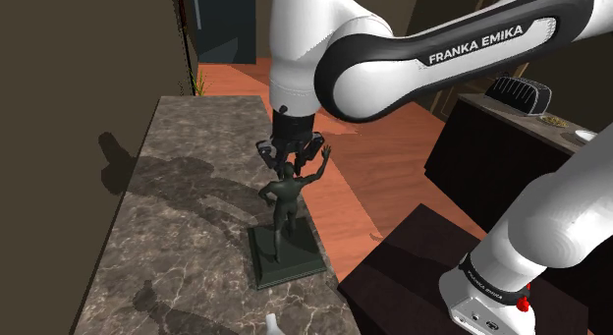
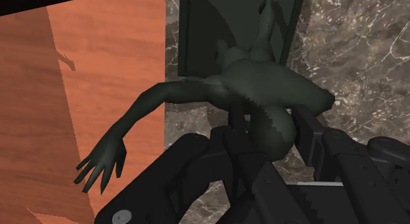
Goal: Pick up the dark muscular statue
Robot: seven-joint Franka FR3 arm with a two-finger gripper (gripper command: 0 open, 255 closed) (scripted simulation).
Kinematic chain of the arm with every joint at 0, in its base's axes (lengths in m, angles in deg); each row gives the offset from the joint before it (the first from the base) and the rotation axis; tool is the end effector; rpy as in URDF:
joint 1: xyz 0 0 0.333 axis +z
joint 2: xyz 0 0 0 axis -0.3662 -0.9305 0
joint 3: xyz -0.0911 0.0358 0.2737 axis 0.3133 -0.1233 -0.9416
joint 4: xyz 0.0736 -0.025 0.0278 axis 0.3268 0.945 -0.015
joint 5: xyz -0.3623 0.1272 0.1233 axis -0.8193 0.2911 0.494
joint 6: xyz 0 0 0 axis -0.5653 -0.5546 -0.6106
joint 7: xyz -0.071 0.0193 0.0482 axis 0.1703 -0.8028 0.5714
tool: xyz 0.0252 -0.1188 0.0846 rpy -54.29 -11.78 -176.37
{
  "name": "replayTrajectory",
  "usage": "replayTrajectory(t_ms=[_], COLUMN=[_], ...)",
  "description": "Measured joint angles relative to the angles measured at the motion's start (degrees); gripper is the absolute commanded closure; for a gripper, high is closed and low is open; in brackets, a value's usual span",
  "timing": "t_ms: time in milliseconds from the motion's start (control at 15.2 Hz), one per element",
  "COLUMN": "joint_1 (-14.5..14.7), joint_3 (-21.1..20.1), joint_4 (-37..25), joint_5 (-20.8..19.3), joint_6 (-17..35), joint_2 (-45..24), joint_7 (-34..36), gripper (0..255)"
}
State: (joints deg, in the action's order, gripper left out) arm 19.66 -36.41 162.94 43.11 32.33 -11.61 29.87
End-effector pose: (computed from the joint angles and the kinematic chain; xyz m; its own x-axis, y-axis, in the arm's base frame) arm 0.4255 0.3200 0.3868 0.9380 -0.3262 0.1171 -0.3339 -0.9411 0.0528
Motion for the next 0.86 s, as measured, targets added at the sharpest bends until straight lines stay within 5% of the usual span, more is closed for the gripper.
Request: replayTrajectory(t_ms=[858], joint_1=[0.0], joint_3=[1.0], joint_4=[-7.6], joint_5=[1.6], joint_6=[-9.5], joint_2=[2.4], joint_7=[-2.0], gripper=[255])
